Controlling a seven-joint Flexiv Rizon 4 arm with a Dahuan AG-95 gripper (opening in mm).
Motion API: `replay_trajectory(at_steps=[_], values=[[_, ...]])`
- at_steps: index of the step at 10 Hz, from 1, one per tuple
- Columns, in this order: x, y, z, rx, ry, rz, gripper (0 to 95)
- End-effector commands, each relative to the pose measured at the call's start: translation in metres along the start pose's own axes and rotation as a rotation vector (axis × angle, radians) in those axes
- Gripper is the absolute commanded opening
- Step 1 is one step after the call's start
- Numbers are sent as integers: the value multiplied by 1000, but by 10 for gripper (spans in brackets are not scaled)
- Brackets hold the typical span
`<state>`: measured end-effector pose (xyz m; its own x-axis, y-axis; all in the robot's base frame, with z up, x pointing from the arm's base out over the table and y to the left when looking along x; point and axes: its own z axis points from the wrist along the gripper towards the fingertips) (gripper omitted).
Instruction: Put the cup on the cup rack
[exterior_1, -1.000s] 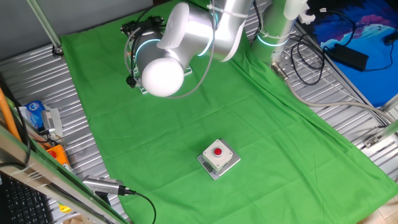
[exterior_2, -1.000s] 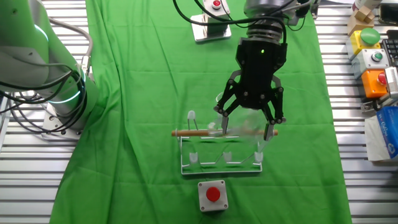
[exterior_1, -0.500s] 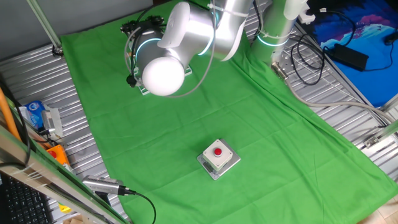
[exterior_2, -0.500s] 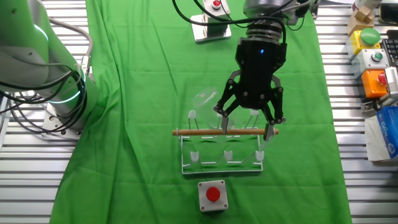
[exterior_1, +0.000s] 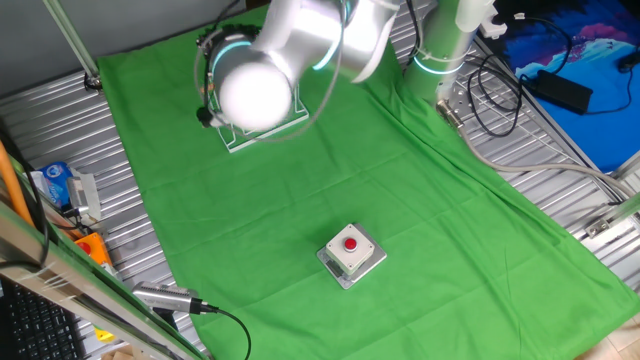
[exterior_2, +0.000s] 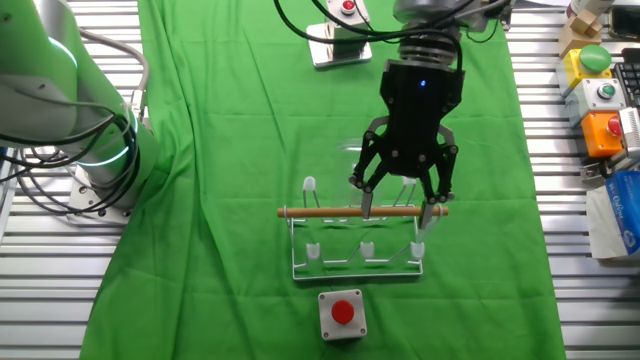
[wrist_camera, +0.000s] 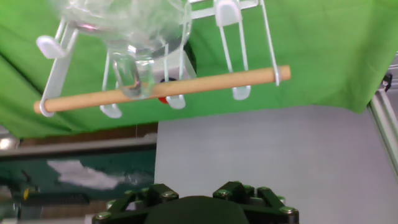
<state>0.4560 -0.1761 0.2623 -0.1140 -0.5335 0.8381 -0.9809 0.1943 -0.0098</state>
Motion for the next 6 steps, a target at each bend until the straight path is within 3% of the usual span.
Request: replay_trajectory(at_steps=[1,2,3,5,6], values=[[-2,-2,0,-12,-84,29,760],[-3,-2,0,-26,-160,72,570],[-3,-3,0,-30,-214,95,570],[-4,-5,-1,-69,-362,163,570],[-5,-7,-2,-100,-450,194,570]])
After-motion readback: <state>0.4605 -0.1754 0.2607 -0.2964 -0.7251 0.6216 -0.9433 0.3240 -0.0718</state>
